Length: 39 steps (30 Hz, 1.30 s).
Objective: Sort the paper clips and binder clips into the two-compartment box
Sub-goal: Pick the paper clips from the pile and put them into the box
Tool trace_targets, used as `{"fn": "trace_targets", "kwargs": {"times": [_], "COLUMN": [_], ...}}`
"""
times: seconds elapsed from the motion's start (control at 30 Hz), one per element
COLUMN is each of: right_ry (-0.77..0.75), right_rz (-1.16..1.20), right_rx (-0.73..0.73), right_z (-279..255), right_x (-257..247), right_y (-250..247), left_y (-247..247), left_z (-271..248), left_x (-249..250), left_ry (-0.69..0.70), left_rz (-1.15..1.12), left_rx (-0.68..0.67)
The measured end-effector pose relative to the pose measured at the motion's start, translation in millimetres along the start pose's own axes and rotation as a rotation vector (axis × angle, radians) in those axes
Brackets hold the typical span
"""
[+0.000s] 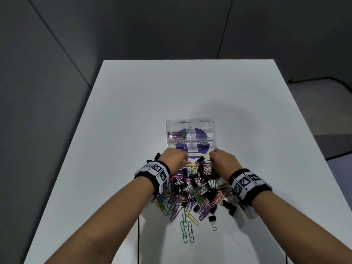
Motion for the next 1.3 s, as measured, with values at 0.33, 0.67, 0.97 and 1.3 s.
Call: {"fn": "trace_targets", "kwargs": {"times": [0.33,0.67,0.97,1.3], "right_ry": [0.047,0.023,0.100,0.096], "right_rz": [0.357,0.398,0.196,0.082], "right_rx": [-0.048,-0.093,-0.182,-0.245], "right_z": [-11.9,7.7,14.2,15.8], "right_x": [6.3,-27.6,-27.1,-26.9], "right_y": [-11.9,-8.0,0.4,2.1], "left_y": [-25.9,-11.2,-13.5,2.3], "left_z": [-11.1,-16.5,-25.2,-13.7], "left_x": [-1.0,-11.2,-28.8,-30.9], "left_ry": [-0.022,-0.169,-0.213,-0.205], "left_rz": [-0.311,-0.050,0.018,0.035], "left_rx": [0.068,-0.066,-0.030,-0.143]}}
Point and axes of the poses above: each hand's wrist, its own z-axis towards the middle knuckle, its own y-axis out of the palm, x = y × z, the point moved 6 cm from there along z, towards the middle knuckle, and after that the axes turned 8 degrees about -x, right-handed, at the moved point
